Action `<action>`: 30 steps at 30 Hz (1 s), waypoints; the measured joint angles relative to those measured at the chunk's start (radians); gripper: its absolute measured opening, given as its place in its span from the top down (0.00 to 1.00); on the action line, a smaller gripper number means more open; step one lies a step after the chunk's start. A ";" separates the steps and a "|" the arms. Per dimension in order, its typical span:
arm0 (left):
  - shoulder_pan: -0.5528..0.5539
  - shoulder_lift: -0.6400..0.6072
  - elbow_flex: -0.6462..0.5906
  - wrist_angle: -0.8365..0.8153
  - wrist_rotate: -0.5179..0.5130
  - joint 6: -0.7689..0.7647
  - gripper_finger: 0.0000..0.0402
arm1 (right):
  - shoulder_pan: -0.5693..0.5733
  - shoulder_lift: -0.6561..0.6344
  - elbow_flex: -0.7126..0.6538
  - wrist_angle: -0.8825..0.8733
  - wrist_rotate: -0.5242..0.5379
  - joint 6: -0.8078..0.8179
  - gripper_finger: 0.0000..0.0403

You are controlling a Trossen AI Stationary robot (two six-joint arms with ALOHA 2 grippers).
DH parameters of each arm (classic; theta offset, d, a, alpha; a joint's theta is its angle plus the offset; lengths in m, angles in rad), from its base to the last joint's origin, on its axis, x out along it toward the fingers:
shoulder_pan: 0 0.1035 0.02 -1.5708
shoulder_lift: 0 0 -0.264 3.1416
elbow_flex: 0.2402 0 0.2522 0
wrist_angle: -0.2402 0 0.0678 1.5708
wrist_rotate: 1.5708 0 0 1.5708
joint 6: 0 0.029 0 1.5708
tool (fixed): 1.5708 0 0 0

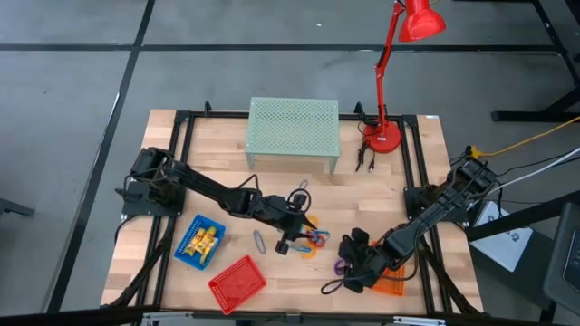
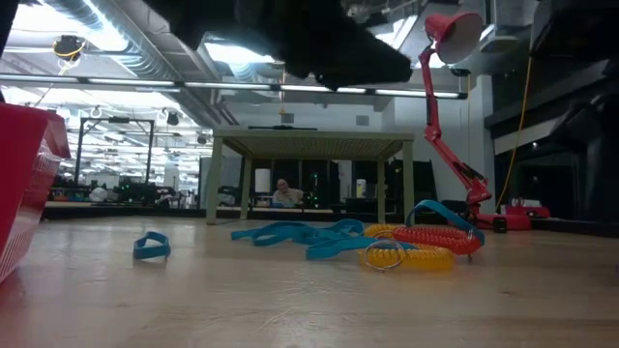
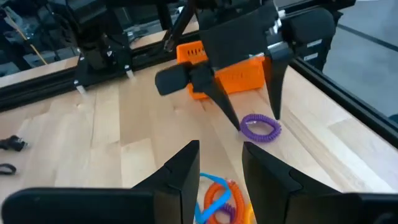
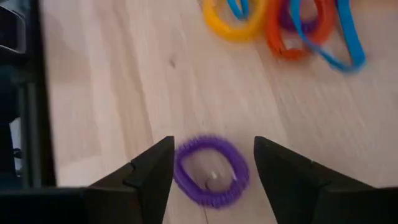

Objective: Pick & Place Office Desk Supplies
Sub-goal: Put the violet spring keychain into the orange bin

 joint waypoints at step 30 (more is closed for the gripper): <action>0.000 0.000 -0.033 0.057 0.030 -0.018 0.71 | -0.044 0.089 0.006 -0.049 -0.137 0.139 0.54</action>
